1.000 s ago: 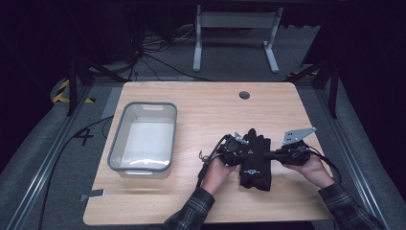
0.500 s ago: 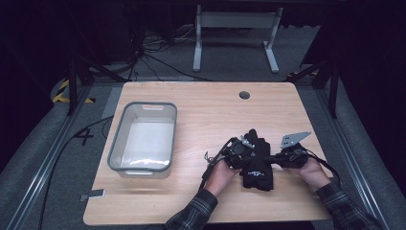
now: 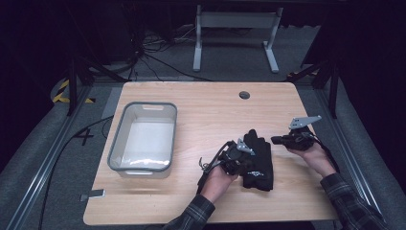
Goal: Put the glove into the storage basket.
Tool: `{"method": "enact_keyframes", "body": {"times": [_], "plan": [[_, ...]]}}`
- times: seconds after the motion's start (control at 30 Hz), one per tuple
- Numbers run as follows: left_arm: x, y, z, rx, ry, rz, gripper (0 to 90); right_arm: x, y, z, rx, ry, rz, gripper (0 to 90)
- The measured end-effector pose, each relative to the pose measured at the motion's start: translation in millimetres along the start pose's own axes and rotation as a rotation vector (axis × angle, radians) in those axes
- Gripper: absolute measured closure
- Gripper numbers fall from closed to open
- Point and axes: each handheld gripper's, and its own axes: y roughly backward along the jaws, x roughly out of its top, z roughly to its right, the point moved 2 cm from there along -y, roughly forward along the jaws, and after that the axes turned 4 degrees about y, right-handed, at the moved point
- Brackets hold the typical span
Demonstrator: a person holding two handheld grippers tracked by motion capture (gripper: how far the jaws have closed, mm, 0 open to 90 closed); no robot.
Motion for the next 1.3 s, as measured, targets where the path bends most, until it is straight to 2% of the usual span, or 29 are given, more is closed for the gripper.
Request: {"method": "enact_keyframes", "body": {"times": [0.17,0.27,0.37,0.47,0.6,0.67,0.87,0.97,1.07,1.17,1.2,1.3], "plan": [[-9.6,-1.7,13.8,-0.033,-0.006,-0.009,89.2,2.0,-16.9,9.3,0.011,-0.009,-0.016,90.0],[-14.1,-11.6,20.3,-0.053,-0.02,-0.055,88.8,1.2,-27.7,7.8,0.029,-0.007,-0.042,90.0],[-17.0,-19.7,21.4,-0.041,-0.029,-0.09,88.8,-0.6,-30.5,4.3,0.04,0.002,-0.059,90.0],[-18.1,-21.1,20.9,-0.026,-0.035,-0.113,88.8,-2.4,-29.6,2.0,0.045,0.008,-0.066,90.0],[-19.7,-17.4,14.3,-0.014,-0.03,-0.121,88.8,-6.2,-27.0,-0.5,0.052,0.012,-0.083,90.0],[-20.6,-13.4,9.3,0.012,-0.027,-0.128,88.8,-7.9,-24.3,-2.7,0.054,0.016,-0.083,90.0],[-25.1,-3.5,-3.9,0.05,-0.012,-0.136,88.9,-14.8,-16.8,-11.3,0.064,0.024,-0.086,90.0],[-26.8,3.4,-12.8,0.102,-0.021,-0.145,88.9,-18.7,-12.2,-20.6,0.07,0.036,-0.087,90.0],[-27.2,8.8,-22.7,0.147,0.0,-0.14,88.8,-22.9,-6.3,-31.1,0.087,0.05,-0.092,90.0],[-25.5,11.6,-26.0,0.146,0.015,-0.125,87.5,-24.1,-4.0,-35.4,0.089,0.053,-0.087,90.0],[-24.4,12.8,-26.5,0.129,0.023,-0.115,87.5,-25.0,-2.4,-36.3,0.085,0.055,-0.081,89.9],[-17.5,14.2,-24.8,0.123,0.016,-0.103,82.9,-29.4,4.3,-35.8,0.068,0.039,-0.068,85.6]]}}
